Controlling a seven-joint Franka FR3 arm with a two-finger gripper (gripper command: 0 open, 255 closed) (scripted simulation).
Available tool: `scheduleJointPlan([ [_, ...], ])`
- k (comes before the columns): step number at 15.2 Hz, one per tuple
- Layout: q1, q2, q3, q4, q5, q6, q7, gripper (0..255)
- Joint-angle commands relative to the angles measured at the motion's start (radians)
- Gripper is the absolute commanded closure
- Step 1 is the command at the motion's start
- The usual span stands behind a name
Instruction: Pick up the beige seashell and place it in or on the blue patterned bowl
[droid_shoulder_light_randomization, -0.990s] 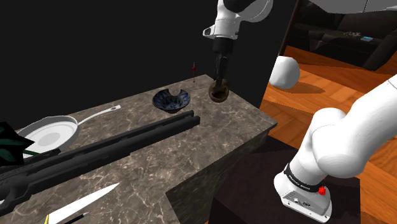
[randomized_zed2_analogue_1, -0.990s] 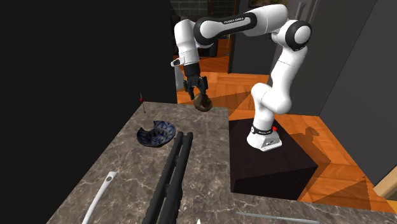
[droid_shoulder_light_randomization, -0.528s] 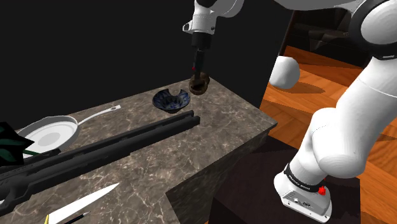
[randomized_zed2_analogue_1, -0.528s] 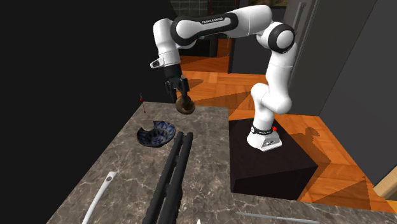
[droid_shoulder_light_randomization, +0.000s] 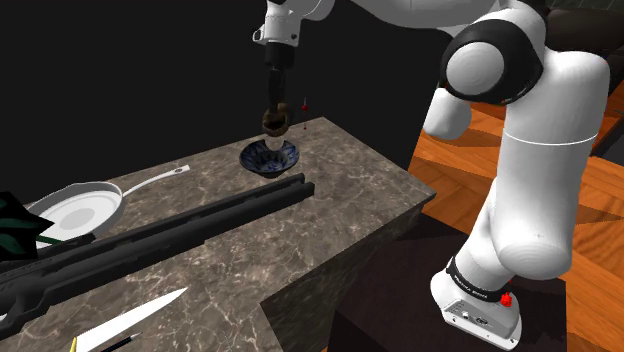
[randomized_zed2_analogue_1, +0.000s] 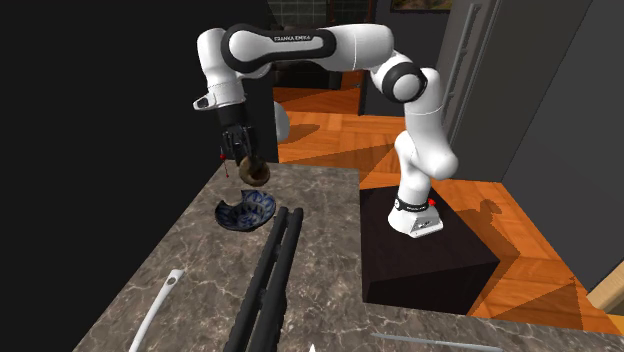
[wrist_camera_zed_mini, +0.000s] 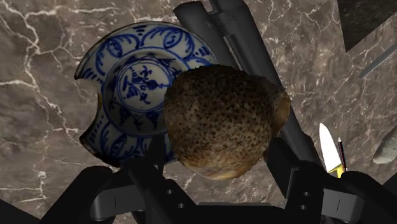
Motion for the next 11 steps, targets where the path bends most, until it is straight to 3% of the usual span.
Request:
scheduleJointPlan([
  [1, -0.027, 0.117, 0.004, 0.175, 0.031, -0.06, 0.014, 255],
  [2, -0.035, 0.145, 0.008, 0.218, 0.038, -0.074, 0.021, 255],
  [11, -0.012, 0.118, 0.007, 0.058, 0.027, 0.051, -0.024, 255],
])
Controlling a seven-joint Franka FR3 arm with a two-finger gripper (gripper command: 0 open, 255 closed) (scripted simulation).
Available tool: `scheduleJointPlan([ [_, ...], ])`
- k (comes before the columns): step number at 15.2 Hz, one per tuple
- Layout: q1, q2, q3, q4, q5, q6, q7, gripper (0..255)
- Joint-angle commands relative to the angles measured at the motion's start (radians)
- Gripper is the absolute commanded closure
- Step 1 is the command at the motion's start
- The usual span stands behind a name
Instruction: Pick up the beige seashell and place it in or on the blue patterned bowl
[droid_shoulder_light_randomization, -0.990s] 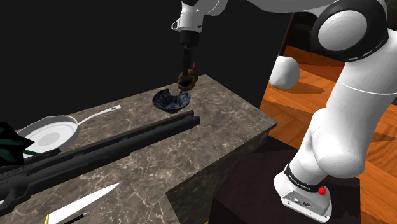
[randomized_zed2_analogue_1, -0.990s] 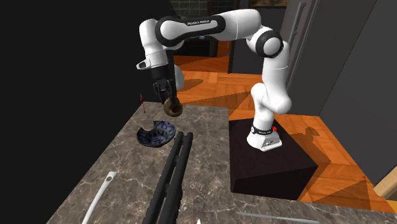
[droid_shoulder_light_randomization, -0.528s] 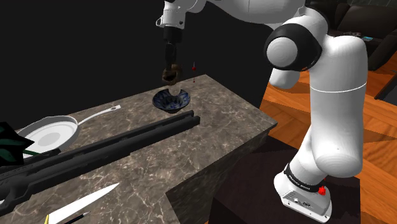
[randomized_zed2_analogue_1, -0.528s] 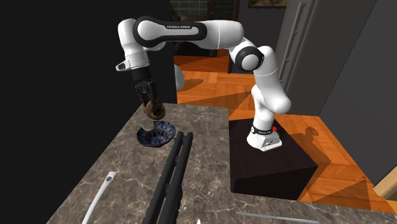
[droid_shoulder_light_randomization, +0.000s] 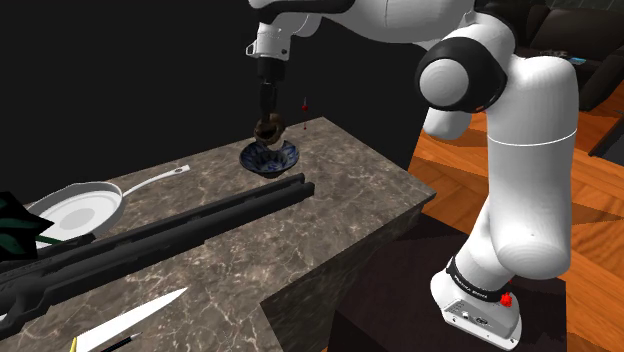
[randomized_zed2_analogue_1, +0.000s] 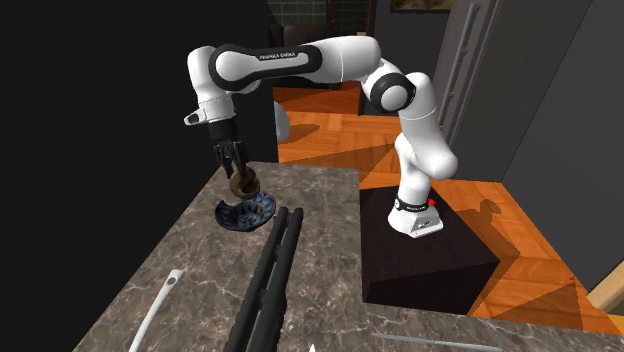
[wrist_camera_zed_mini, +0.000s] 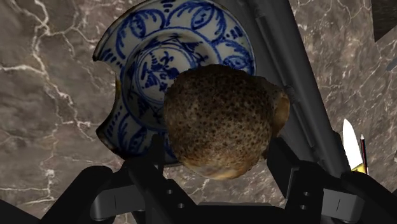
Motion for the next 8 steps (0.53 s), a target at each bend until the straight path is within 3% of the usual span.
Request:
scheduleJointPlan([
  [1, 0.004, 0.002, 0.0, -0.026, 0.0, 0.027, -0.009, 255],
  [8, 0.015, 0.003, 0.002, -0.127, 0.003, 0.122, -0.044, 255],
])
